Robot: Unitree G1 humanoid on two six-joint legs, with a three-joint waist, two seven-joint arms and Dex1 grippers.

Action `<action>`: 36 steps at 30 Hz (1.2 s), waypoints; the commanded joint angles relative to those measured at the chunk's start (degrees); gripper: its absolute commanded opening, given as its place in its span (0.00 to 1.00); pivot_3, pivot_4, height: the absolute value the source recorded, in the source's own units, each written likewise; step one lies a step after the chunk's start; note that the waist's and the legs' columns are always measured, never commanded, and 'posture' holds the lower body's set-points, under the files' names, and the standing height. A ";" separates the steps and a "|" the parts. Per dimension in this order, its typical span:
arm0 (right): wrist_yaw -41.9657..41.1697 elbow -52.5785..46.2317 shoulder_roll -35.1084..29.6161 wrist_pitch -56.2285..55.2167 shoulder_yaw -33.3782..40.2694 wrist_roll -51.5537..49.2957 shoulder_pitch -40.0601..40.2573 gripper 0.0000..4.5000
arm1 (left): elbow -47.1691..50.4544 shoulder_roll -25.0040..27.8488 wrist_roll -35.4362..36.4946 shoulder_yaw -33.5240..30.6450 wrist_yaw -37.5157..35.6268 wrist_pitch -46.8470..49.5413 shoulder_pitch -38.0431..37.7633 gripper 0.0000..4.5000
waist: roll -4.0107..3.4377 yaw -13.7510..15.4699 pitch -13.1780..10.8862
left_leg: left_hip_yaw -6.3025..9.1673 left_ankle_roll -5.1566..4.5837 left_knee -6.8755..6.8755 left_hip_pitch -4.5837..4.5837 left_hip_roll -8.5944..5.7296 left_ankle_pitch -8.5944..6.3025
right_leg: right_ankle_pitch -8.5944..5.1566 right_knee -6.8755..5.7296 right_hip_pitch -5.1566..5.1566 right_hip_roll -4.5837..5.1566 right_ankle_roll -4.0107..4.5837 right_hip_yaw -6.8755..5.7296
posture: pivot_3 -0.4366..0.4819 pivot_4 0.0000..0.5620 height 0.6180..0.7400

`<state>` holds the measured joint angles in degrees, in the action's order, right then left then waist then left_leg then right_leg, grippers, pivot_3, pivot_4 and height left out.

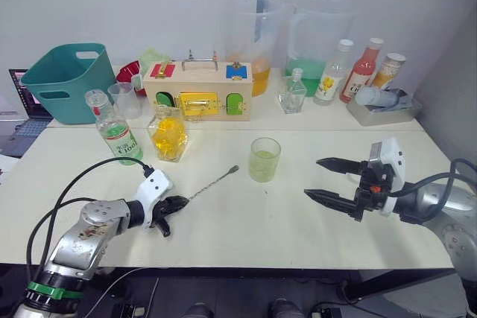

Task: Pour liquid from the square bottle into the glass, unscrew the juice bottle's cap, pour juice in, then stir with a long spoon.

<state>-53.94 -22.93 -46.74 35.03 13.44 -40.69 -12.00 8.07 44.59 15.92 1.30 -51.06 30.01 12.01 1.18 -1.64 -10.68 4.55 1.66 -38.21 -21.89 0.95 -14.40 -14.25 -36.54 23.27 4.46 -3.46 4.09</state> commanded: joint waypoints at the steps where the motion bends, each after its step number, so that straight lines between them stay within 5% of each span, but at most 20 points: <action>1: 0.11 -1.73 -0.49 -0.25 1.68 -1.02 0.08 1.00 | -1.39 1.76 -0.46 0.08 -1.71 0.52 0.01 0.41 | 0.00 -0.15 0.00 | 0.00 0.00 0.00 0.01 0.01 0.00 | 0.00 0.00 0.00 -0.01 0.00 0.00 | 0.48 0.27 1.00; 5: 0.63 -1.89 -0.46 -0.22 1.93 -1.10 0.01 1.00 | -2.31 2.33 -0.86 0.85 -3.43 0.52 3.50 0.71 | 0.00 -0.19 0.00 | 0.01 0.00 0.00 0.02 0.00 0.00 | 0.00 -0.05 0.00 -0.01 0.00 0.00 | 0.48 0.27 1.00; 19: 3.51 -3.30 -0.05 0.50 1.50 -2.14 -0.20 1.00 | -3.72 3.22 -6.28 11.16 -6.27 10.00 13.76 0.71 | 0.03 -0.29 -0.02 | 0.03 -0.01 0.02 -0.02 -0.01 0.00 | 0.00 -0.11 0.04 -0.01 0.00 -0.01 | 0.48 0.27 1.00; 28: 4.11 -3.20 -0.76 1.09 1.61 -1.80 -0.38 1.00 | 0.88 7.45 -8.09 15.24 -8.59 15.36 10.36 0.03 | -0.01 -0.88 0.01 | 0.01 -0.01 0.09 0.12 -0.01 0.00 | -0.01 -0.17 0.00 -0.01 0.00 0.01 | 0.48 0.27 1.00; 36: 4.21 -0.56 -1.96 4.92 -0.85 -1.30 -3.47 1.00 | -0.59 9.78 -6.20 8.37 -8.73 14.52 14.10 0.01 | 0.01 -1.10 -0.01 | -0.01 -0.01 0.10 0.17 0.01 0.00 | -0.08 -0.18 -0.01 -0.02 0.03 0.02 | 0.48 0.27 1.00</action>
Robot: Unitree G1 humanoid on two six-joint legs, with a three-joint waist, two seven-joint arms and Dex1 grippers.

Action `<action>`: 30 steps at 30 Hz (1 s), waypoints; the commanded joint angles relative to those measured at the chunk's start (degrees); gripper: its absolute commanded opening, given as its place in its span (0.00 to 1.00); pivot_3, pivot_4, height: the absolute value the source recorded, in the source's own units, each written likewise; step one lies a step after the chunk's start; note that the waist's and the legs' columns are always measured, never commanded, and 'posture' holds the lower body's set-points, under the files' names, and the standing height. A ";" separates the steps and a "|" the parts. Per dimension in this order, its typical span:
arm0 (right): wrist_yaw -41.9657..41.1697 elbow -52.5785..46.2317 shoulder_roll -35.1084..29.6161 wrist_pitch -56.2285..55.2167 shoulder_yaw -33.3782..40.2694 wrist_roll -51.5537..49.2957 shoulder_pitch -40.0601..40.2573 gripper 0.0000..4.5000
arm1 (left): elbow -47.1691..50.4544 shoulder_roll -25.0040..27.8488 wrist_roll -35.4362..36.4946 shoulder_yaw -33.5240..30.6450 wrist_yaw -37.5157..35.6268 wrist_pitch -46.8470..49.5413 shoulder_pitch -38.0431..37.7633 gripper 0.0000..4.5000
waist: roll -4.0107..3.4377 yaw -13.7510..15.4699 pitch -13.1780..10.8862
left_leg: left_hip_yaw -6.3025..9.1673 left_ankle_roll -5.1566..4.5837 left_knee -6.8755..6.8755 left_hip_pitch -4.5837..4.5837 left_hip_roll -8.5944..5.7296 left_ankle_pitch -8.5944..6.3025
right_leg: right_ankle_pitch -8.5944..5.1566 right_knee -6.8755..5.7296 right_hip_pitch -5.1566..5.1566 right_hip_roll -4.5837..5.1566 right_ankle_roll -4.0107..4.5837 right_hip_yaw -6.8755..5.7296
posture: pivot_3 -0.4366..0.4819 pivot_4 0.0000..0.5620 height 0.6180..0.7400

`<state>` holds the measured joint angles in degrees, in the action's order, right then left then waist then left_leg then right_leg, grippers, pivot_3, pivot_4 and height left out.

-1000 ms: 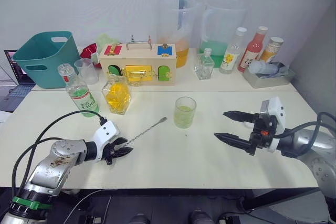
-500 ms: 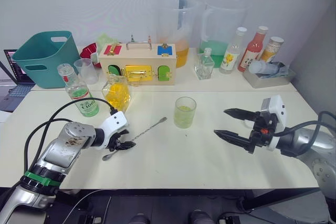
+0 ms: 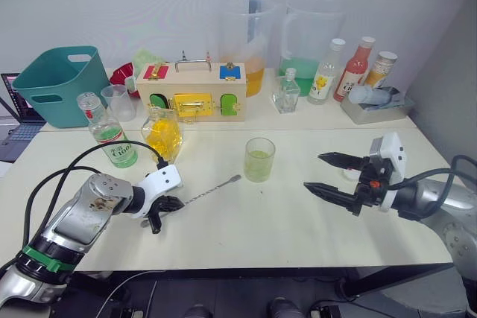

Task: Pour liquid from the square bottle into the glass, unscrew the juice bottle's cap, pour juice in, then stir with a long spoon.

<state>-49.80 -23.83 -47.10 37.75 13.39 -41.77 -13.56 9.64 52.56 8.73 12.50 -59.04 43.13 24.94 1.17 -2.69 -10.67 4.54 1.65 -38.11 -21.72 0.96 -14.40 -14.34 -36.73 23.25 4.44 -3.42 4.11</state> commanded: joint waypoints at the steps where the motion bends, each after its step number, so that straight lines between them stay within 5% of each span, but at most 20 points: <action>1: -0.18 0.69 -1.74 2.07 -1.36 0.29 -2.33 1.00 | -2.25 1.82 1.84 -4.25 -0.68 2.16 1.96 0.01 | 0.05 -0.03 -0.03 | 0.00 0.00 0.00 -0.02 0.01 0.00 | 0.00 0.00 0.02 -0.01 0.01 -0.01 | 0.48 0.27 1.00; 11: 2.52 4.95 -1.65 0.89 -6.07 8.00 -7.99 1.00 | 0.26 -0.54 8.87 -15.36 3.50 8.32 6.02 0.01 | 0.16 0.36 -0.11 | 0.02 0.01 -0.03 -0.64 -0.05 0.01 | 0.02 -0.28 0.74 0.04 0.02 -0.01 | 0.48 0.27 1.00; 16: 12.18 9.65 -0.94 16.60 -6.22 7.81 -15.16 1.00 | 2.56 -6.34 13.31 -20.30 8.95 9.92 12.01 0.01 | 0.19 0.49 -0.13 | 0.05 0.03 -0.15 -0.82 -0.05 0.03 | 0.04 -0.39 0.92 0.03 0.05 -0.02 | 0.48 0.27 1.00; 21: 12.09 15.12 2.00 28.07 -2.81 0.09 -25.22 1.00 | 6.09 -14.24 16.67 -21.56 14.94 9.43 18.08 0.01 | 0.20 0.47 -0.13 | 0.06 0.03 -0.19 -0.84 -0.06 0.03 | 0.05 -0.38 0.93 0.04 0.06 -0.01 | 0.48 0.27 1.00; 30: 34.00 22.21 23.31 36.05 16.14 -10.54 -42.12 1.00 | 7.23 -22.18 14.97 -14.42 20.02 3.58 21.60 0.01 | 0.19 0.15 -0.13 | 0.08 0.04 -0.14 -0.83 -0.06 0.03 | 0.14 -0.54 1.03 0.03 0.13 0.00 | 0.48 0.27 1.00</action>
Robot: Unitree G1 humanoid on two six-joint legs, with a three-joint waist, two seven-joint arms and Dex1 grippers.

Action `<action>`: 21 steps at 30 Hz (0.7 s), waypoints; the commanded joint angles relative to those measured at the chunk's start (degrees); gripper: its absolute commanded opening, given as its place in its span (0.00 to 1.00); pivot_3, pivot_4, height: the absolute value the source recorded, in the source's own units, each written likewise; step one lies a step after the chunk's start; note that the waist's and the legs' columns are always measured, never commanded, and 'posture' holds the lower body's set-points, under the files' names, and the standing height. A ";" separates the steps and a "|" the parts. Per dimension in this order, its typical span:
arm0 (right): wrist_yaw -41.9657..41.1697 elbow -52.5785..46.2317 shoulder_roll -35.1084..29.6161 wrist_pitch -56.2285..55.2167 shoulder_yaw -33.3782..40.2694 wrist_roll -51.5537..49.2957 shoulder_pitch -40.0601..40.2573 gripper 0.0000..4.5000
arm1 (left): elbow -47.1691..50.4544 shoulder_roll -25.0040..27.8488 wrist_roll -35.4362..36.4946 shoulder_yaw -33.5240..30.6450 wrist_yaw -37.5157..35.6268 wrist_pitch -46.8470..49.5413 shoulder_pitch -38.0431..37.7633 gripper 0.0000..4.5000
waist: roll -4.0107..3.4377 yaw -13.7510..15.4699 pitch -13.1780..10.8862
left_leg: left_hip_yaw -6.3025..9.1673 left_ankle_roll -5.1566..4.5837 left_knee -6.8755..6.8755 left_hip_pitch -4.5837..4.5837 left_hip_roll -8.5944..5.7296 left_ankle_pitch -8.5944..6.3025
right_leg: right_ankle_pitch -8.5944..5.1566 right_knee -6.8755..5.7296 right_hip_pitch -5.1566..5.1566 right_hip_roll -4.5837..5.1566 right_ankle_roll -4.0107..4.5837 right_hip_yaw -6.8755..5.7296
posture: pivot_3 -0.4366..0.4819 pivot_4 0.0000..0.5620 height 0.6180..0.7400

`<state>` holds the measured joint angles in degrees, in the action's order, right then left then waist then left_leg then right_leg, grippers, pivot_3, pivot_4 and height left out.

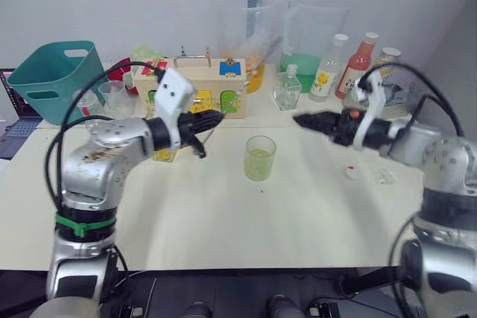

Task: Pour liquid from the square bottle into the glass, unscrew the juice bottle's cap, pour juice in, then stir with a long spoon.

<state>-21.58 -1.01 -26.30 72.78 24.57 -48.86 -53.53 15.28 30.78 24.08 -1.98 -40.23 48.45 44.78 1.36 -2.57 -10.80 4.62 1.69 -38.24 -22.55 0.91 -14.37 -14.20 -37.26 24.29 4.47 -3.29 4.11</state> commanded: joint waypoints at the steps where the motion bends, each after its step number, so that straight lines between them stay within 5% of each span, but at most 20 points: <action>1: 8.04 -0.78 4.43 1.23 6.16 -4.46 -3.18 1.00 | 1.85 -0.94 -0.28 0.69 1.54 -1.94 1.88 0.01 | -0.01 0.06 0.00 | 0.00 0.00 0.01 0.00 0.00 0.00 | 0.00 0.00 0.00 0.01 -0.01 0.00 | 0.48 0.27 1.00; 15: 24.97 -4.20 17.87 -1.03 7.59 -14.74 -6.28 1.00 | 3.51 -6.31 0.96 2.89 6.13 -1.00 1.53 0.01 | -0.04 -0.09 0.02 | 0.01 0.00 0.01 -0.05 -0.04 0.00 | 0.02 -0.41 0.08 0.02 -0.02 -0.01 | 0.48 0.27 1.00; 21: 27.13 -4.57 18.79 -5.19 6.01 -15.34 -5.70 0.60 | 3.76 -6.80 1.37 3.23 6.91 -0.67 1.65 0.00 | -0.04 -0.14 0.02 | 0.01 0.00 0.01 -0.05 -0.05 0.00 | 0.02 -0.41 0.08 0.02 -0.02 -0.01 | 0.48 0.27 1.00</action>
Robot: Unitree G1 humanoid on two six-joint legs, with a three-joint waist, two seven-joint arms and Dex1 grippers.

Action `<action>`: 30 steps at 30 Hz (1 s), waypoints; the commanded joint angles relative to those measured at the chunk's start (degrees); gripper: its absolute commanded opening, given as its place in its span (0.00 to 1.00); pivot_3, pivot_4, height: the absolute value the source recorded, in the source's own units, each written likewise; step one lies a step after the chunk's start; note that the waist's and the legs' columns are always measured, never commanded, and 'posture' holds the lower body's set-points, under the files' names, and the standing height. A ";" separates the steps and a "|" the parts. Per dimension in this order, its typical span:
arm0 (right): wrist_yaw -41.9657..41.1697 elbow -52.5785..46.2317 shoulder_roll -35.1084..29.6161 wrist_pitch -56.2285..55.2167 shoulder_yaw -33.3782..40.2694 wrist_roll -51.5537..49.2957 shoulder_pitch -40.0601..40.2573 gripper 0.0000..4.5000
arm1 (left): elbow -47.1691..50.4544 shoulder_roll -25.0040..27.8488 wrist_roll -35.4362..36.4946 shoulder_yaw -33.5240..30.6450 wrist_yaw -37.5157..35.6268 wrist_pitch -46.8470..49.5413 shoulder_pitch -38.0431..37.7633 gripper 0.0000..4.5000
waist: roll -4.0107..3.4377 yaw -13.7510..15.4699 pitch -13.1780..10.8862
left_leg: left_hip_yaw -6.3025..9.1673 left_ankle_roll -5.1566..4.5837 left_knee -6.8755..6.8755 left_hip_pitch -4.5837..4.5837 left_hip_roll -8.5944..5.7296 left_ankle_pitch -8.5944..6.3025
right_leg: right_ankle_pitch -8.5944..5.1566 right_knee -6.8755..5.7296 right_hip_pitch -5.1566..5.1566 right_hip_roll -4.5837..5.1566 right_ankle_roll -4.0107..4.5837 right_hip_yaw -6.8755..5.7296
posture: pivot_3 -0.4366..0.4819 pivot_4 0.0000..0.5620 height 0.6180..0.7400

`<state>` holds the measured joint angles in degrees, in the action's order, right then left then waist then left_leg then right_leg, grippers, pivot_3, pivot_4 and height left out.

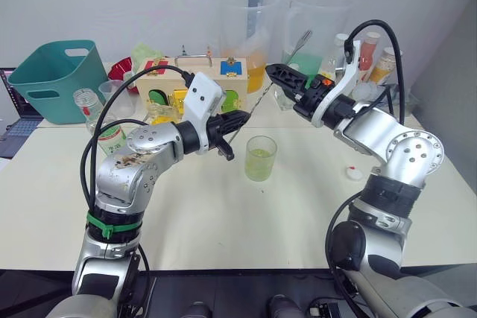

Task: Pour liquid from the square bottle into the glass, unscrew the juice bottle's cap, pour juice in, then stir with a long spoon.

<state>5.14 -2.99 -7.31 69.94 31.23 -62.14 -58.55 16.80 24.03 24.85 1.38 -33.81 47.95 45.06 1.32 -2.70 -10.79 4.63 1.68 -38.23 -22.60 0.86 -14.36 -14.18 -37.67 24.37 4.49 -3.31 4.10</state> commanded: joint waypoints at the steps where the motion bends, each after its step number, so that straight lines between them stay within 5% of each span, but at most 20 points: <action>1: 0.54 -2.65 -0.16 -2.93 -0.89 -2.18 -0.61 0.52 | 2.22 -0.06 0.65 -0.10 0.51 -0.16 1.40 0.00 | 0.00 -0.02 0.00 | 0.00 0.00 0.00 0.00 0.00 0.00 | 0.00 0.00 0.00 0.00 0.00 0.00 | 0.48 0.27 1.00; 8: 0.40 -3.53 -0.62 -5.61 -3.88 -1.77 0.32 0.00 | 2.24 -0.06 0.87 0.29 0.15 -0.22 1.37 0.00 | 0.00 -0.06 0.00 | 0.00 0.00 0.00 0.00 0.01 0.00 | 0.00 0.02 0.00 -0.01 0.00 0.00 | 0.48 0.27 1.00; 15: 0.79 -4.02 -1.01 -7.17 -5.75 -2.52 1.41 0.00 | 2.29 -0.60 2.19 -0.62 0.53 1.29 1.52 0.00 | -0.01 -0.06 0.00 | 0.00 0.00 0.00 0.00 0.01 0.00 | 0.00 0.02 0.00 -0.01 0.00 0.00 | 0.48 0.27 1.00; 22: 0.93 -3.47 -2.34 -8.34 -6.19 -3.59 1.12 0.00 | 1.17 1.95 5.01 -4.23 -0.82 2.05 1.86 0.52 | -0.01 -0.19 -0.01 | 0.01 0.00 0.00 0.01 0.01 0.00 | 0.00 0.04 0.01 -0.02 0.00 0.00 | 0.48 0.27 1.00; 28: -1.91 -0.75 -7.05 -9.68 -6.66 -2.29 -0.97 0.00 | -0.55 9.64 7.27 -9.12 -5.79 0.63 1.33 0.94 | -0.03 -0.56 -0.02 | 0.01 0.00 0.02 0.02 0.01 0.00 | -0.01 0.06 0.02 -0.02 0.01 0.00 | 0.48 0.27 1.00; 30: -4.77 -0.02 -10.03 -10.84 -8.52 0.30 -1.73 0.00 | -1.00 11.78 7.92 -10.21 -7.38 0.03 0.77 1.00 | -0.05 -0.65 -0.04 | 0.00 0.00 0.02 0.01 0.00 0.00 | -0.01 0.09 0.03 -0.02 0.00 0.00 | 0.48 0.27 1.00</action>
<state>3.05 -1.94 -15.93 61.40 23.44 -63.01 -58.16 14.83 34.84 31.61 -6.73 -39.62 49.72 45.20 1.27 -3.35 -10.82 4.64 1.68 -38.20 -22.60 0.87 -14.36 -14.18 -37.56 24.39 4.46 -3.31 4.09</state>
